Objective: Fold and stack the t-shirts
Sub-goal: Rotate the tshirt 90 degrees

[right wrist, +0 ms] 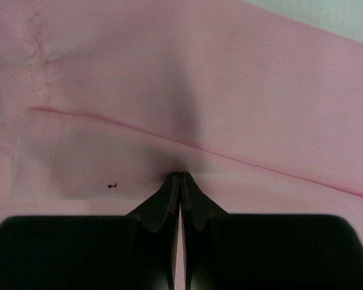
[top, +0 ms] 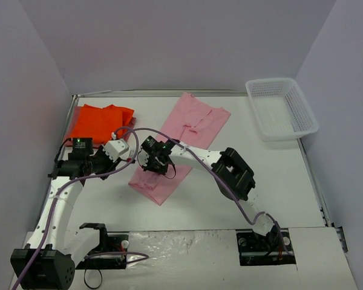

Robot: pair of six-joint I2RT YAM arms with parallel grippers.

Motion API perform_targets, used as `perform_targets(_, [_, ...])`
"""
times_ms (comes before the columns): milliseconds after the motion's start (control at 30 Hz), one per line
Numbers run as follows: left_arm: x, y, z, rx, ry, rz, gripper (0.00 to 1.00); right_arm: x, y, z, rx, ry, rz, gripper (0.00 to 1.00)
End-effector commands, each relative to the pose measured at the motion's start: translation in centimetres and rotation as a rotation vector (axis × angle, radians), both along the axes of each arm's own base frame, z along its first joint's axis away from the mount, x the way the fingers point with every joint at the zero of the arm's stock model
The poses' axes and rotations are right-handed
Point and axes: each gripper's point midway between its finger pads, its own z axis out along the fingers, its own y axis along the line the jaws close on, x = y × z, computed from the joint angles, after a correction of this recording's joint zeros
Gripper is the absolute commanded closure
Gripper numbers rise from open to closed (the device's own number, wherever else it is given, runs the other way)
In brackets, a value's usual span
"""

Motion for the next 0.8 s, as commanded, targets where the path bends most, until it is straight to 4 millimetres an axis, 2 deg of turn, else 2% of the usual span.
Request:
perform_targets(0, [0.4, 0.2, 0.2, -0.003, -0.011, 0.023, 0.71, -2.3, -2.1, -0.8, -0.056, 0.08, 0.013, 1.0])
perform_targets(100, [0.3, 0.2, 0.0, -0.005, -0.006, 0.022, 0.69, -4.0, -4.1, -2.5, -0.112, 0.128, 0.024, 1.0])
perform_targets(300, [0.3, 0.0, 0.0, -0.012, 0.002, 0.008, 0.69, -6.8, -7.1, -3.8, -0.182, 0.22, 0.041, 1.0])
perform_targets(433, [0.2, -0.2, 0.0, -0.022, 0.008, -0.003, 0.69, -9.3, -10.2, -4.7, -0.26, 0.297, 0.049, 1.0])
perform_targets(567, [0.0, -0.7, -0.1, -0.034, 0.021, -0.027, 0.69, -11.1, -13.0, -4.3, -0.315, 0.365, 0.049, 1.0])
perform_targets(767, [-0.4, -1.4, -0.3, -0.051, 0.045, -0.062, 0.69, -11.5, -17.2, -3.7, -0.347, 0.464, -0.022, 1.0])
